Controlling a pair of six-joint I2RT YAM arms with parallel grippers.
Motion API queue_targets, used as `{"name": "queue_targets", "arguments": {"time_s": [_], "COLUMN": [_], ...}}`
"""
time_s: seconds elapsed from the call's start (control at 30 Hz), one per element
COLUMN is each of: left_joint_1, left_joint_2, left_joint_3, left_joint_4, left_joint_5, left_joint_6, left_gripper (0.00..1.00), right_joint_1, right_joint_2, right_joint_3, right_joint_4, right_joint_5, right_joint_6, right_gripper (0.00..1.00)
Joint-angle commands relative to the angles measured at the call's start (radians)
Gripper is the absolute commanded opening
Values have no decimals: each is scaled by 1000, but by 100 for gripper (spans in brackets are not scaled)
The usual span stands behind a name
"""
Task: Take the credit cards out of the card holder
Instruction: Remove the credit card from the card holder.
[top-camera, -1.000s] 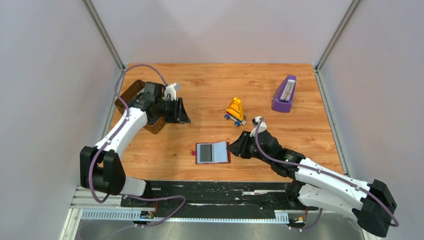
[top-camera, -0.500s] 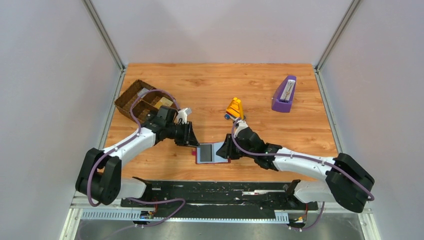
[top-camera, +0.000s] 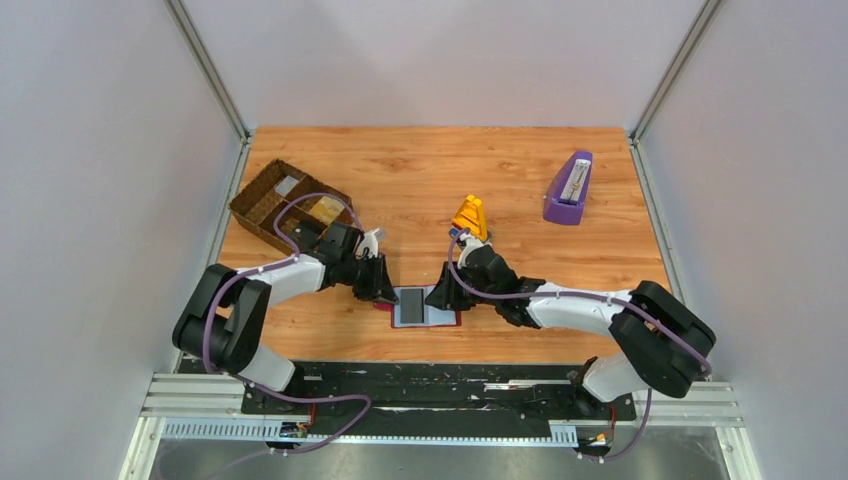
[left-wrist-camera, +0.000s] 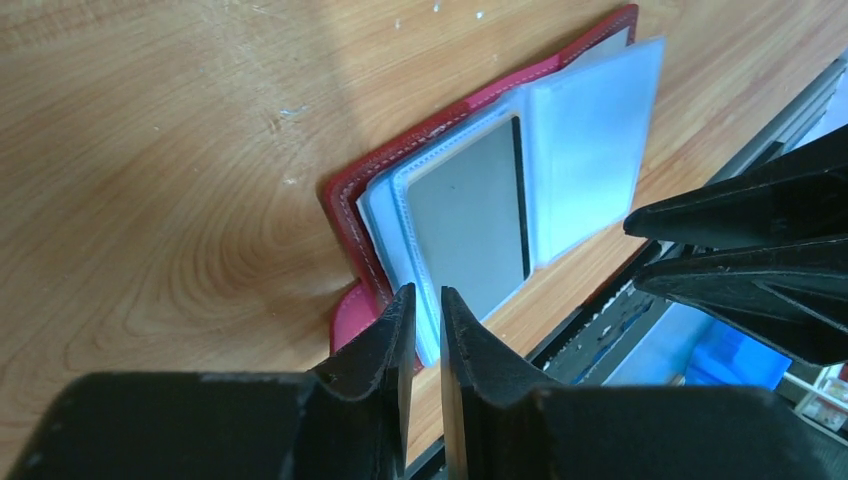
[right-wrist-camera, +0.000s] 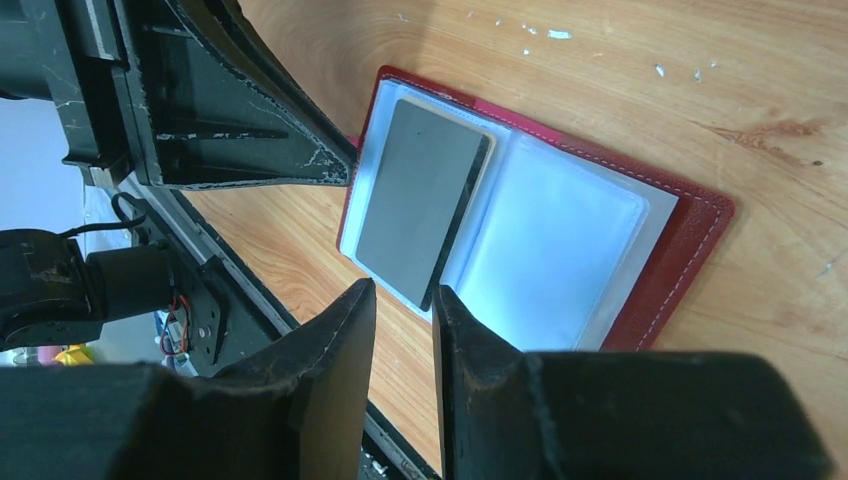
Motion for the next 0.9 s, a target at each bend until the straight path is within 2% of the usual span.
{"name": "queue_targets", "arguments": {"time_s": [0.0,0.4,0.87], "left_joint_1": [-3,-3,-3], "left_joint_2": [39,101,97], "left_joint_3": [-10,-25,-30], "left_joint_4": [69,94,92], "left_joint_5": [-11,2,1], "left_joint_6": [5,11,11], "left_gripper": [22,18,17], "right_joint_1": [-17,-36,-66], "right_joint_2": [51,151,218], "right_joint_3": [32,31,11], "right_joint_4": [86,127,224], "right_joint_5": [-57,-102,-171], "right_joint_6": [-16,5,42], "right_gripper": [28,24,19]}}
